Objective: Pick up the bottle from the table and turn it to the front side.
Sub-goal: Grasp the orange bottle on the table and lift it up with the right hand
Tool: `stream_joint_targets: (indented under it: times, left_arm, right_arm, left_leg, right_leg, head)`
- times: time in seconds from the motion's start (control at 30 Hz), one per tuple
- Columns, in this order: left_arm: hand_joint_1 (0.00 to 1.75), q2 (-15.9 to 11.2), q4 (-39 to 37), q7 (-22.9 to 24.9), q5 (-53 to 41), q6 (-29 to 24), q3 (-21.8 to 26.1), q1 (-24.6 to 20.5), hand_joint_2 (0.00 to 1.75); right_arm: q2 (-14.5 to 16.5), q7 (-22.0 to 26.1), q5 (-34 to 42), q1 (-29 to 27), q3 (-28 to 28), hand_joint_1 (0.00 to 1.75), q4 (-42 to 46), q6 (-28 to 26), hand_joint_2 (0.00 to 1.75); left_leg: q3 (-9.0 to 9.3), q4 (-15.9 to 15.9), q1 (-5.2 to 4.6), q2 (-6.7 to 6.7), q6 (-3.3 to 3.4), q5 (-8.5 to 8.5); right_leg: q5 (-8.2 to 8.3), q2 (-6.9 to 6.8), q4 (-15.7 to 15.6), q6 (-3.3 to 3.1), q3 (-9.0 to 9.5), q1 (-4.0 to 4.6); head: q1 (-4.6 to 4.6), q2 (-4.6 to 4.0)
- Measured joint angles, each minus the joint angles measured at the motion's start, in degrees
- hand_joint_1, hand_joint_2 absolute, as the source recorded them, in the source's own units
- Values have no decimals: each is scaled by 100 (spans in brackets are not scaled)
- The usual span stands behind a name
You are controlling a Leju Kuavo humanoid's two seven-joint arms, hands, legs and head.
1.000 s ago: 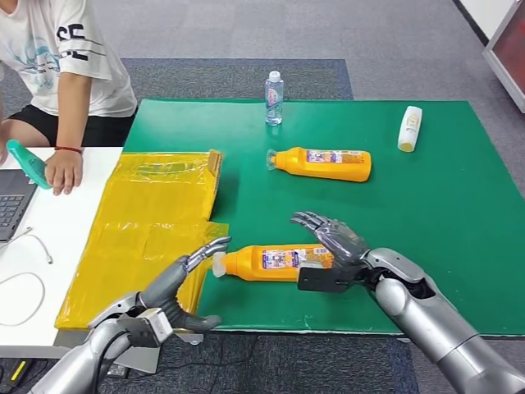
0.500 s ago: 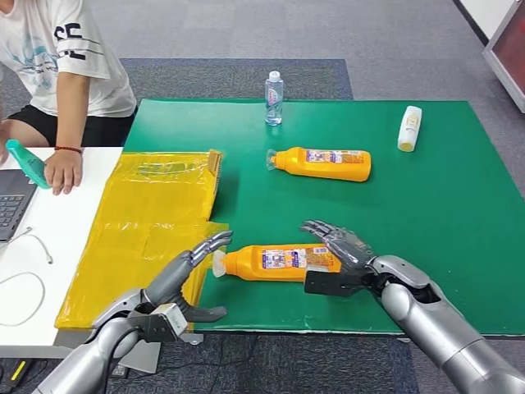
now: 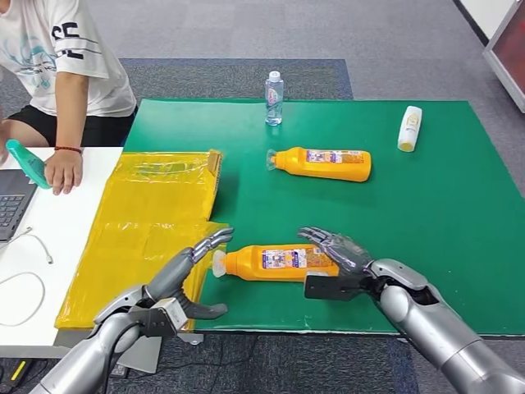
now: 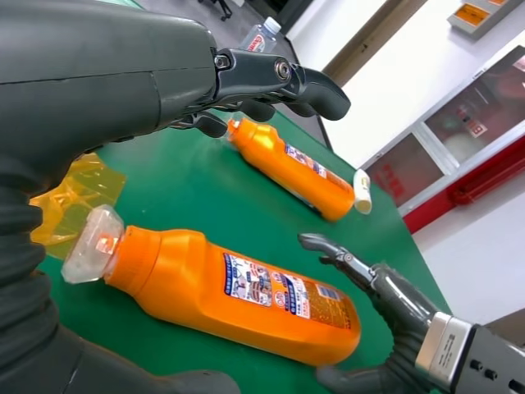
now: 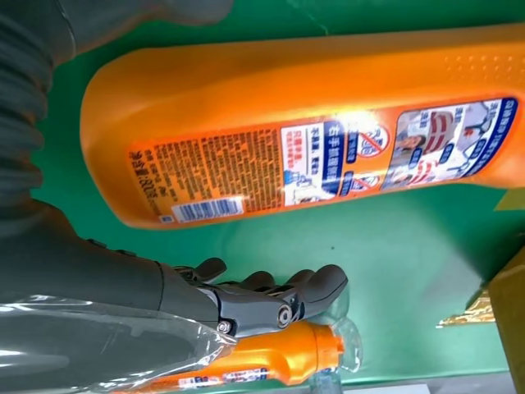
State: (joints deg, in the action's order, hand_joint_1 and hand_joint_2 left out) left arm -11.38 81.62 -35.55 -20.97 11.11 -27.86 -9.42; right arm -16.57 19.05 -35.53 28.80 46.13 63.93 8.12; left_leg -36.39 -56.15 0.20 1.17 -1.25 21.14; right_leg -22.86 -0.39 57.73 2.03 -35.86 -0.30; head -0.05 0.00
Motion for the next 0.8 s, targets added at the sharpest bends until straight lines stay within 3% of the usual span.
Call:
stream_joint_targets:
  times: [0.5, 0.8]
  left_arm:
    - [0, 149, -177, -47, 16, 11, -35, -127, 175]
    - [0, 155, -205, -47, 25, 10, -60, -109, 175]
  right_arm:
    - [525, -200, -202, 27, 350, 0, -433, -213, 175]
    - [638, -293, -287, 83, 413, 0, -525, -315, 175]
  left_leg:
    - [2, 0, 0, 0, 0, 0]
    - [3, 0, 0, 0, 1, -1]
  right_leg:
    - [0, 0, 0, -1, 0, 2]
    - [2, 0, 0, 3, 4, 0]
  head:
    - [-1, 0]
    - [1, 0]
